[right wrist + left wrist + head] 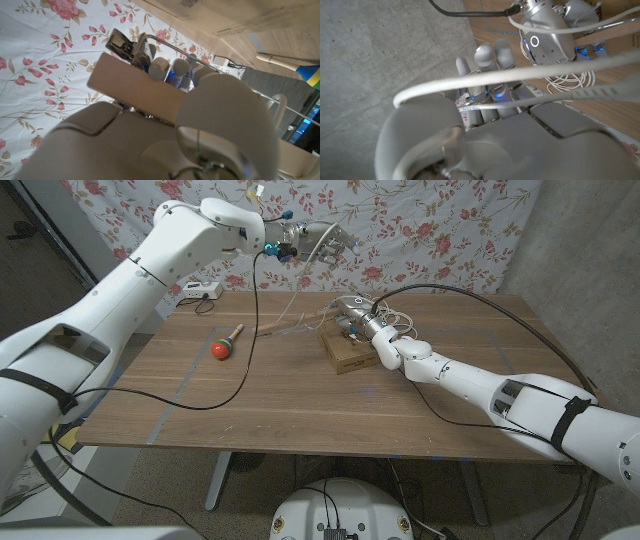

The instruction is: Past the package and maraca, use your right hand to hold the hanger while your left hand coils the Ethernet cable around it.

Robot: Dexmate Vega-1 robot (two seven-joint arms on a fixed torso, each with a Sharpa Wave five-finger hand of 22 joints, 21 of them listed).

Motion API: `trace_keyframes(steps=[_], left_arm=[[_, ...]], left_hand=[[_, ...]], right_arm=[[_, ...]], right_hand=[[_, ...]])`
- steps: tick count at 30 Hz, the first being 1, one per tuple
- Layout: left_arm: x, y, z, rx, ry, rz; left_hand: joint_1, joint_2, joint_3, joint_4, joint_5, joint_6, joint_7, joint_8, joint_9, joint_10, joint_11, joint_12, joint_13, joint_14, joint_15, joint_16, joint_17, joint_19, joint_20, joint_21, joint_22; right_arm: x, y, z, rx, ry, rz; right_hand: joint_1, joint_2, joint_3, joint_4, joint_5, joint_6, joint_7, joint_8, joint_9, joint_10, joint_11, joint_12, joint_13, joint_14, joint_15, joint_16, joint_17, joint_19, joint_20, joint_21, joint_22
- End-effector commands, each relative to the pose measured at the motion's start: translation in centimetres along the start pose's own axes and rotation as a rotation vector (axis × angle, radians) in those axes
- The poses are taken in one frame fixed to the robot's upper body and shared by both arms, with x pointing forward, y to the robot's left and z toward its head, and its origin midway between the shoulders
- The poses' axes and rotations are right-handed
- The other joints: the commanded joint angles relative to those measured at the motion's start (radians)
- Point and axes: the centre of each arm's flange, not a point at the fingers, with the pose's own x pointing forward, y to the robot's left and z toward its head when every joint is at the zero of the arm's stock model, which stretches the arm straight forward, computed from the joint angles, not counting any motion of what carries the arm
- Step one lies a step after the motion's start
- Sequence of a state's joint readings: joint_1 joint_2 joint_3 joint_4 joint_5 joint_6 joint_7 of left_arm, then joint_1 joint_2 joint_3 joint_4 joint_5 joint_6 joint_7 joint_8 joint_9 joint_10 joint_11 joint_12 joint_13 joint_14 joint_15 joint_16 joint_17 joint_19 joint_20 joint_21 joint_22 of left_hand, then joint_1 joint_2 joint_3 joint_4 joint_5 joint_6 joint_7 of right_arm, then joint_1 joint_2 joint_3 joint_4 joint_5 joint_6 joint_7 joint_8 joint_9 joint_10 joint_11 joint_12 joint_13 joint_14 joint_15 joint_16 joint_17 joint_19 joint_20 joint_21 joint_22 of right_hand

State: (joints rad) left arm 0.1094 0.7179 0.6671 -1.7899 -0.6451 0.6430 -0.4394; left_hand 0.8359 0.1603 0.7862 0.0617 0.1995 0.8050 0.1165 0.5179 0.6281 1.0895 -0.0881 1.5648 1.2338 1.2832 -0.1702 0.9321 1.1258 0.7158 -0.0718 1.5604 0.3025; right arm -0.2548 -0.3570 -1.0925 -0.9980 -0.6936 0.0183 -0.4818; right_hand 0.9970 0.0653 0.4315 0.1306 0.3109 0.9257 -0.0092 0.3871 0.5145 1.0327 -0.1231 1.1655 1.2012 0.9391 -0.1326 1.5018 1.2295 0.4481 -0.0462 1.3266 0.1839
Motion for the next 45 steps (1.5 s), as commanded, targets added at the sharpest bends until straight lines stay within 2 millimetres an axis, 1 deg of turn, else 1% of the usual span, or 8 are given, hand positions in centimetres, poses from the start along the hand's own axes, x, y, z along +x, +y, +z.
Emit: trace_keyframes(steps=[1, 14, 21, 28, 33, 40, 42, 45], left_arm=[[-0.8, -1.1, 2.6, 0.326, 0.05, -0.045], [-0.9, -0.2, 3.3, 0.523, 0.189, -0.07], [-0.9, -0.3, 4.3, 0.681, 0.248, -0.065], [-1.0, -0.3, 5.1, 0.722, 0.233, -0.085], [-1.0, -0.8, 5.8, 0.782, 0.251, -0.163], [-1.3, -2.1, 7.0, 0.895, 0.223, -0.151], [-1.7, -2.8, 7.5, 0.958, 0.209, -0.091], [-2.5, -3.7, 8.3, 1.032, 0.159, 0.023]], left_hand=[[0.009, 0.007, 0.001, -0.013, 0.0, 0.059, 0.048, -0.018, -0.016, -0.048, -0.054, 0.002, 0.002, -0.017, 0.013, 0.0, 0.009, -0.022, -0.009, -0.002, -0.004], [0.027, -0.033, -0.05, -0.069, 0.001, 0.077, 0.037, -0.084, -0.071, -0.074, -0.042, -0.001, 0.0, -0.053, 0.02, -0.004, -0.005, -0.07, 0.02, 0.002, -0.024], [0.107, -0.097, -0.271, -0.19, 0.011, 0.041, 0.002, -0.212, -0.144, -0.147, -0.031, -0.339, -0.403, -0.18, 0.038, -0.063, -0.21, -0.215, 0.068, 0.002, -0.045], [0.158, -0.088, -0.388, -0.191, 0.047, -0.11, -0.023, -0.313, -0.158, -0.303, 0.001, -0.56, -0.605, -0.386, 0.09, -0.148, -0.347, -0.409, 0.141, -0.038, -0.085], [0.136, -0.138, -0.463, -0.165, 0.095, -0.44, -0.055, -0.345, -0.213, -0.626, 0.08, -0.826, -0.762, -0.706, 0.181, -0.349, -0.504, -0.618, 0.227, -0.147, -0.119], [0.027, -0.201, -0.699, -0.067, 0.261, -1.176, -0.027, -0.343, -0.424, -1.405, 0.286, -1.263, -0.813, -1.513, 0.375, -0.696, -0.657, -1.266, 0.282, -0.503, -0.107], [0.004, -0.189, -0.78, -0.034, 0.312, -1.4, -0.047, -0.34, -0.434, -1.586, 0.295, -1.336, -0.804, -1.722, 0.383, -0.734, -0.661, -1.428, 0.28, -0.613, -0.101], [-0.015, -0.199, -0.866, -0.013, 0.352, -1.532, -0.078, -0.353, -0.435, -1.726, 0.292, -1.36, -0.803, -1.883, 0.387, -0.745, -0.676, -1.446, 0.276, -0.793, -0.111]], right_arm=[[2.9, -0.7, -0.5, 0.014, 0.056, 0.305], [4.2, -3.2, -3.3, 0.194, 0.092, 0.368], [3.9, -4.7, -4.8, 0.222, 0.115, 0.279], [3.5, -5.7, -5.7, 0.232, 0.124, 0.221], [3.0, -6.3, -6.3, 0.252, 0.124, 0.183], [2.4, -6.9, -6.8, 0.266, 0.127, 0.159], [2.2, -6.9, -6.8, 0.267, 0.127, 0.155], [1.9, -6.8, -6.9, 0.269, 0.128, 0.153]], right_hand=[[-0.09, 0.103, 0.003, 0.006, 0.006, 0.014, 0.005, 0.009, 0.004, -0.002, -0.004, -0.005, -0.016, -0.001, -0.079, 0.005, 0.004, 0.0, -0.093, 0.004, 0.002], [-0.086, 0.104, 0.004, 0.005, 0.007, 0.012, 0.013, 0.009, 0.006, -0.003, 0.004, -0.007, -0.023, -0.008, -0.08, 0.005, 0.004, -0.003, -0.091, 0.007, 0.002], [-0.083, 0.105, 0.005, 0.004, 0.008, 0.012, 0.014, 0.007, 0.003, -0.002, 0.004, -0.005, -0.023, -0.007, -0.08, 0.006, 0.004, -0.005, -0.088, 0.009, 0.002], [-0.082, 0.105, 0.005, 0.004, 0.007, 0.011, 0.013, 0.005, 0.001, -0.003, 0.004, -0.009, -0.029, -0.007, -0.08, 0.006, 0.003, -0.006, -0.088, 0.011, 0.002], [-0.081, 0.105, 0.005, 0.004, 0.007, 0.012, 0.015, 0.006, 0.002, -0.001, 0.007, -0.013, -0.037, -0.007, -0.08, 0.007, 0.004, -0.006, -0.088, 0.012, 0.002], [-0.08, 0.105, 0.004, 0.004, 0.006, 0.014, 0.016, 0.007, 0.003, 0.001, 0.008, -0.006, -0.027, -0.006, -0.08, 0.007, 0.004, -0.006, -0.088, 0.014, 0.001], [-0.08, 0.105, 0.004, 0.005, 0.006, 0.014, 0.017, 0.006, 0.001, 0.002, 0.008, -0.005, -0.025, -0.007, -0.079, 0.007, 0.004, -0.007, -0.088, 0.014, 0.001], [-0.08, 0.105, 0.004, 0.005, 0.006, 0.013, 0.017, 0.007, 0.004, 0.0, 0.006, -0.004, -0.024, -0.007, -0.079, 0.007, 0.004, -0.007, -0.087, 0.014, 0.001]])
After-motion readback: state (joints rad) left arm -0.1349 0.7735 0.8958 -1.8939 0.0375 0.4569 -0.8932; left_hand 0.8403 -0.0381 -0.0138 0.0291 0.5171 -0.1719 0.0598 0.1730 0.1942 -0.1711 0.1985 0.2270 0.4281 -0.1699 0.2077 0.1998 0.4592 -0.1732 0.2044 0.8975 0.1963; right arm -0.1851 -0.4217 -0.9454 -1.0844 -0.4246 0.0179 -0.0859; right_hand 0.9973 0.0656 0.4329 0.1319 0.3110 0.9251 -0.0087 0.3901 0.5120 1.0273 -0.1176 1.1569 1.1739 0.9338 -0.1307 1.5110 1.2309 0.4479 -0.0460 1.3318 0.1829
